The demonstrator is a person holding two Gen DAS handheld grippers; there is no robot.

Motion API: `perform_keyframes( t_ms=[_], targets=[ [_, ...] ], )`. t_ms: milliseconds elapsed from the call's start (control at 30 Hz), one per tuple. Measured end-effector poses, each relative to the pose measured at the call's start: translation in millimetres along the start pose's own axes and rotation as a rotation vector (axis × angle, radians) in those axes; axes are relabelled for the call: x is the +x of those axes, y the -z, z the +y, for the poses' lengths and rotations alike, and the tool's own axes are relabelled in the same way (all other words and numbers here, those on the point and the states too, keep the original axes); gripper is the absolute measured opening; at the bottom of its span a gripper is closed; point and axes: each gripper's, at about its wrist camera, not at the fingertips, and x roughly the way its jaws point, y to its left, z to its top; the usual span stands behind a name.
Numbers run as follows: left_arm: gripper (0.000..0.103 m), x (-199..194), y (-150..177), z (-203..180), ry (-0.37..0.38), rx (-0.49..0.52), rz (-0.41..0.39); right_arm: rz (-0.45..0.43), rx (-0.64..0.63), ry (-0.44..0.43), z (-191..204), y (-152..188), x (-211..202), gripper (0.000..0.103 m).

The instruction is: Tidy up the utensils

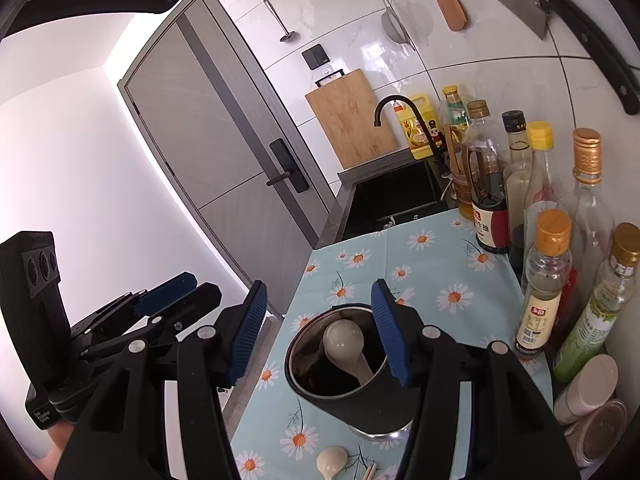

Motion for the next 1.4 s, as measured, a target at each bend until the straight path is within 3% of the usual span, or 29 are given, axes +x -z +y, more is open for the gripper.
perform_keyframes(
  t_ms=[300,600,900,1167,1300,1400],
  targets=[
    [0.045,-51.9,28.4,17.5,0.111,-0.117,0.066,0.089,-0.047,0.041,16.1,13.2,-47.9,0.055],
    [0.045,-80.1,91.5,26.4,0.136,-0.218,0.245,0.325,-0.09,0.078,24.5,61.6,-65.5,0.055],
    [0.045,-81.7,157.5,4.1,0.138,-0.231,0.403,0.602,-0.083,0.176,1.7,119.6,-52.3,0.054],
    [0.045,-72.2,210.6,-24.7,0.214,-0.292,0.55,0.893,0.001,0.253,-28.8,172.5,-20.2,0.045],
    [0.045,-68.7,233.6,-39.6,0.238,-0.302,0.621,0.973,0.011,0.29,-37.6,186.3,-3.4,0.042],
    [0.044,-66.9,245.9,-45.4,0.239,-0.301,0.655,1.015,-0.008,0.326,-39.9,194.2,10.5,0.034]
  ],
)
